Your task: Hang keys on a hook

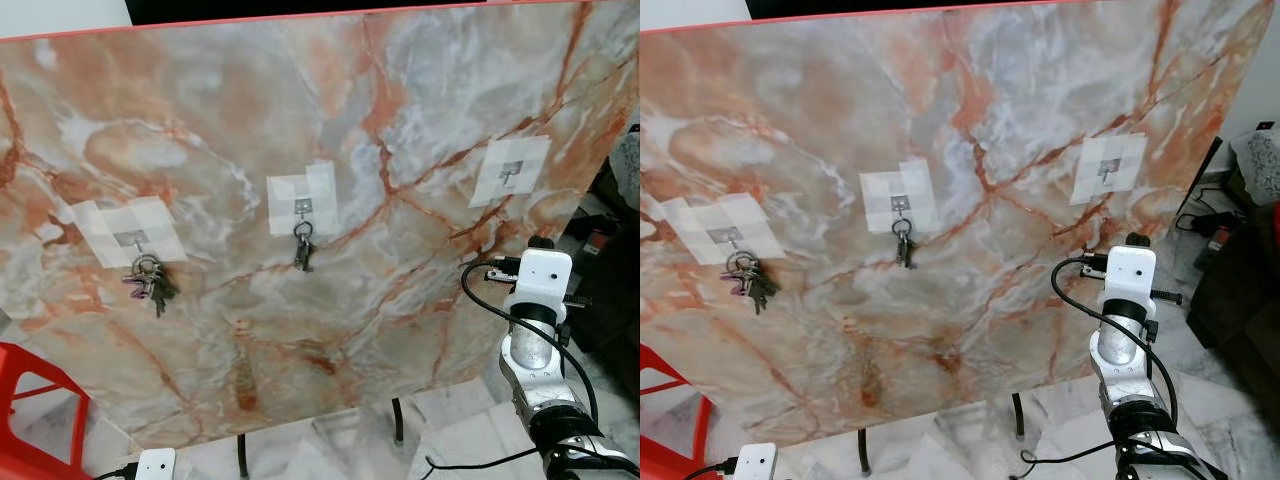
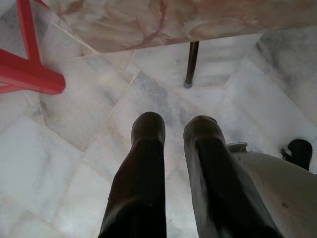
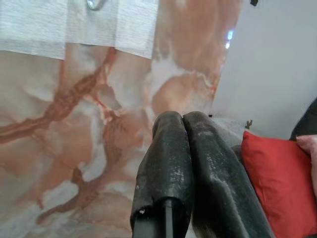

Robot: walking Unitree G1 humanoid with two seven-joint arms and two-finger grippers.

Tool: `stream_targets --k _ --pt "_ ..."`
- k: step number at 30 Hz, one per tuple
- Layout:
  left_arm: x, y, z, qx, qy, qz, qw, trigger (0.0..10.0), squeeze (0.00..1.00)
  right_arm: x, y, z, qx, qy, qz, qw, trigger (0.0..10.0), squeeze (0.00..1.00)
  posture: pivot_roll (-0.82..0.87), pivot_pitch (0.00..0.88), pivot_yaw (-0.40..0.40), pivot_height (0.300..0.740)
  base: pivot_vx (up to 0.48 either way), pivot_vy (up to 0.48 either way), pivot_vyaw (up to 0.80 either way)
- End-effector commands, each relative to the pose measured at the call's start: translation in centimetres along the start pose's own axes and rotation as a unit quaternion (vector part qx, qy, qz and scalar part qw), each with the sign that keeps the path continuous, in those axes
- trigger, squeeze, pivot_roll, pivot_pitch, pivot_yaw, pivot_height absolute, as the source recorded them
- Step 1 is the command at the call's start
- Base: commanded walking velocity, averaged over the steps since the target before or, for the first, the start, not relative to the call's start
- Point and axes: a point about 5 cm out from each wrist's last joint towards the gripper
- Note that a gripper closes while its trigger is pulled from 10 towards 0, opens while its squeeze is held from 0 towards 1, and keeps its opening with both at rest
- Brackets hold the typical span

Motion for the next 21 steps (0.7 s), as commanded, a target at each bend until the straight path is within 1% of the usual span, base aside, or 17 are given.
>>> stream_targets --k 1,8,13,21 --pt "-0.15 0.18 -0.53 0.004 0.008 0.003 1.0 10.0 0.0 0.37 0.0 0.61 0.009 -0.003 -0.004 1.0 10.0 0.0 0.1 0.0 0.002 0.74 0.0 0.0 0.0" --pt "-0.16 0.19 -0.57 0.011 0.01 0.002 1.0 10.0 0.0 0.22 0.24 0.6 0.011 -0.001 0.0 1.0 10.0 0.0 0.1 0.0 0.001 0.74 0.0 0.0 0.0" --pt "-0.15 0.2 -0.53 0.012 0.009 0.003 1.0 10.0 0.0 0.26 0.34 0.67 0.012 0.001 0.001 1.0 10.0 0.0 0.1 0.0 0.001 0.74 0.0 -0.322 0.0" --pt "-0.13 0.16 -0.51 0.005 0.008 0.003 1.0 10.0 0.0 0.37 0.3 0.87 0.011 -0.001 -0.004 1.0 10.0 0.0 0.1 0.0 0.001 0.74 0.0 0.0 0.0"
Point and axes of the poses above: a point about 5 cm out from each wrist's last joint towards the gripper, its own x axis pointing out of the wrist towards the gripper, its own z axis along the axis of the wrist's last joint, y = z × x, and after that the axes turned 13 degrees about -x, right-handed
